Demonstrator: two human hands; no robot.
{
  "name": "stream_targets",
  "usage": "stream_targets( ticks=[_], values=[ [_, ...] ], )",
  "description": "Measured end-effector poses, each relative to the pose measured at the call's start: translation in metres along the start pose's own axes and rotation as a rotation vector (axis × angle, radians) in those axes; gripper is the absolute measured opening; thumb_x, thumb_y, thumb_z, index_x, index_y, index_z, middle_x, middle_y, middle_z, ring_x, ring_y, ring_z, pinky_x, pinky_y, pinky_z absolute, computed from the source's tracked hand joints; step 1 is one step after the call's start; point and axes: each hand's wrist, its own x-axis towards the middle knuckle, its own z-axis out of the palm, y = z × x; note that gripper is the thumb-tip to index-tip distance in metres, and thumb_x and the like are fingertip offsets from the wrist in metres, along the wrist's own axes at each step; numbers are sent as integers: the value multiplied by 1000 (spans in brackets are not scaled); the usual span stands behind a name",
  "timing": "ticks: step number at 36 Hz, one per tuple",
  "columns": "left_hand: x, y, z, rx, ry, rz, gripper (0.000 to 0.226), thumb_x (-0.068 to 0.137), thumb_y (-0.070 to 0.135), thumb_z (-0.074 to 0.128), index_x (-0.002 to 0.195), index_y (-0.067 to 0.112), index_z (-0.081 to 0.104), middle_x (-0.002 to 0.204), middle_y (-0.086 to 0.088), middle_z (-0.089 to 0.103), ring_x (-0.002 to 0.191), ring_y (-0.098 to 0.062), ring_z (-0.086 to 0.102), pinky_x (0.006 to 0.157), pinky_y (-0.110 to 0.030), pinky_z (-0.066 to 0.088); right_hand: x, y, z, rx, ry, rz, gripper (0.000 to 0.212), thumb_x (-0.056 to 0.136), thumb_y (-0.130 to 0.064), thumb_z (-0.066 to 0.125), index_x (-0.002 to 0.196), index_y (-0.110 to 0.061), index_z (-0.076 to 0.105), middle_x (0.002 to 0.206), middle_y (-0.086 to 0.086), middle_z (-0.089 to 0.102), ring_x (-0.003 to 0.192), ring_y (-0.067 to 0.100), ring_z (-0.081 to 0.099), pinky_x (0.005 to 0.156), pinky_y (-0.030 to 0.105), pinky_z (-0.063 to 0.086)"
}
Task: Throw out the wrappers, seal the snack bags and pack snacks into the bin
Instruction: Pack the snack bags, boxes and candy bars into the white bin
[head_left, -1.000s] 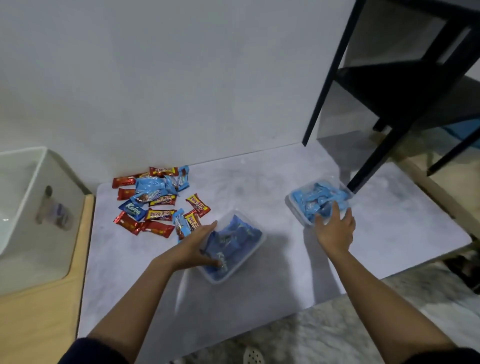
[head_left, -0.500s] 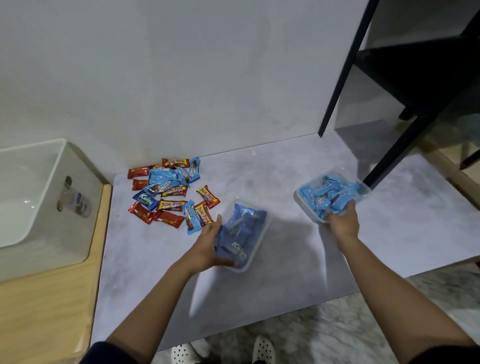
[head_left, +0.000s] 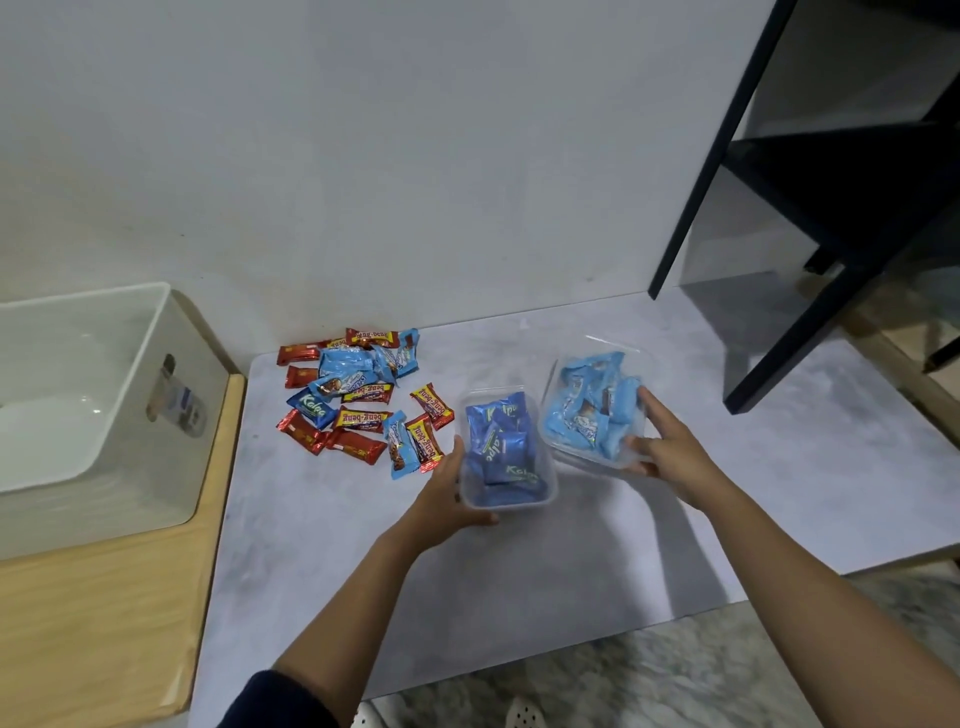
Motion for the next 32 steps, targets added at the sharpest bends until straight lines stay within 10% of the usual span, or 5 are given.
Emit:
stream_targets(
  ticks=[6, 13, 19, 32],
  values=[
    [3, -3, -5, -43, 0, -5, 109, 71, 8, 77, 147, 8, -1, 152, -7, 26, 135, -18, 31, 98, -20, 34, -5, -16, 2, -78, -117, -35, 69, 90, 3, 50, 142, -38, 29, 136, -20, 36, 107, 17, 59, 87, 39, 52],
    [3, -7, -6, -76, 1, -40, 111, 71, 9, 78, 148, 12, -2, 154, -5, 23, 136, -20, 32, 98, -23, 39, -14, -16, 31, -128, -323, -23, 69, 89, 3, 53, 139, -40, 30, 134, -16, 38, 101, 9, 59, 69, 29, 59],
    [-1, -8, -6, -140, -23, -6, 95, 77, -1, 70, 147, 15, 8, 138, 2, 37, 116, -8, 38, 69, -2, 46, -18, -23, 53, -164, -396, -12, 70, 90, 4, 50, 126, -52, 27, 132, -15, 36, 103, 16, 58, 70, 31, 59],
    [2, -13, -8, -207, -41, 16, 83, 77, 3, 71, 142, 25, 25, 126, 9, 49, 119, -12, 48, 79, -11, 51, -13, -22, 59, -304, -450, -20, 75, 91, 0, 52, 147, -32, 13, 131, -10, 35, 92, 7, 60, 63, 23, 57]
  ],
)
